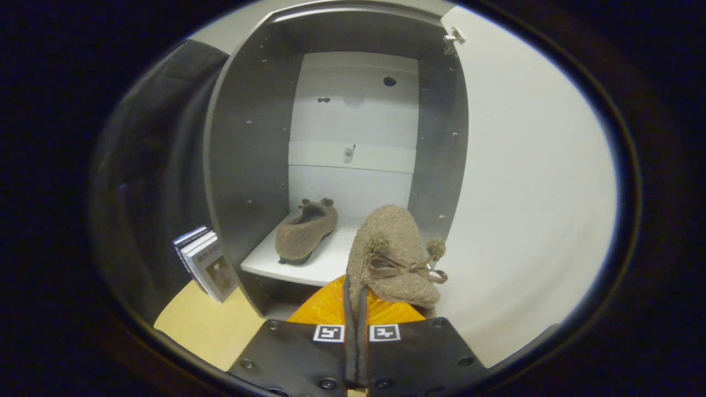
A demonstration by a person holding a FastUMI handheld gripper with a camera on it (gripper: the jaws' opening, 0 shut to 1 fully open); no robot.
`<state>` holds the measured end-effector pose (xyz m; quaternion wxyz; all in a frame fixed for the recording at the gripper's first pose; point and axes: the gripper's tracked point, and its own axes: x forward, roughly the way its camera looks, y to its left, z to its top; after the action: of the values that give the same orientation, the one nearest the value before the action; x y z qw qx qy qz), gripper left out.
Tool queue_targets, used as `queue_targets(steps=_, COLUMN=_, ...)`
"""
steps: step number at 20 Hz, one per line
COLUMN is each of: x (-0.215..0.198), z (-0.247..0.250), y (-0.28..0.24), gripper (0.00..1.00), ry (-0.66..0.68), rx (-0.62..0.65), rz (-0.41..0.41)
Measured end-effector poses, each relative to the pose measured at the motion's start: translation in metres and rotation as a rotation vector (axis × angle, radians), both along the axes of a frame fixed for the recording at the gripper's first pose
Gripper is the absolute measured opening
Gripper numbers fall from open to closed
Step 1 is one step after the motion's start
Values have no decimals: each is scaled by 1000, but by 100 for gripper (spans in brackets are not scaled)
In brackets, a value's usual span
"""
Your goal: Open the shoe cabinet door, grab the shoes and put them into the shoe cabinet, then close the shoe cabinet door.
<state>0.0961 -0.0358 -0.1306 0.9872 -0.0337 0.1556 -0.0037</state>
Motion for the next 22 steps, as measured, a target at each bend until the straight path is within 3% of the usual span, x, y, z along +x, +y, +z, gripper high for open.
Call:
queue_targets(steps=8, x=116, z=-11, y=-6, gripper=3, ry=12, rx=-15, rz=-46)
queue_targets(steps=14, x=191, z=-35, y=0, gripper=2, ry=34, rx=-36, rz=-28)
queue_targets(steps=22, x=225, z=-64, y=2, gripper=2, ry=96, rx=-33, rz=-8)
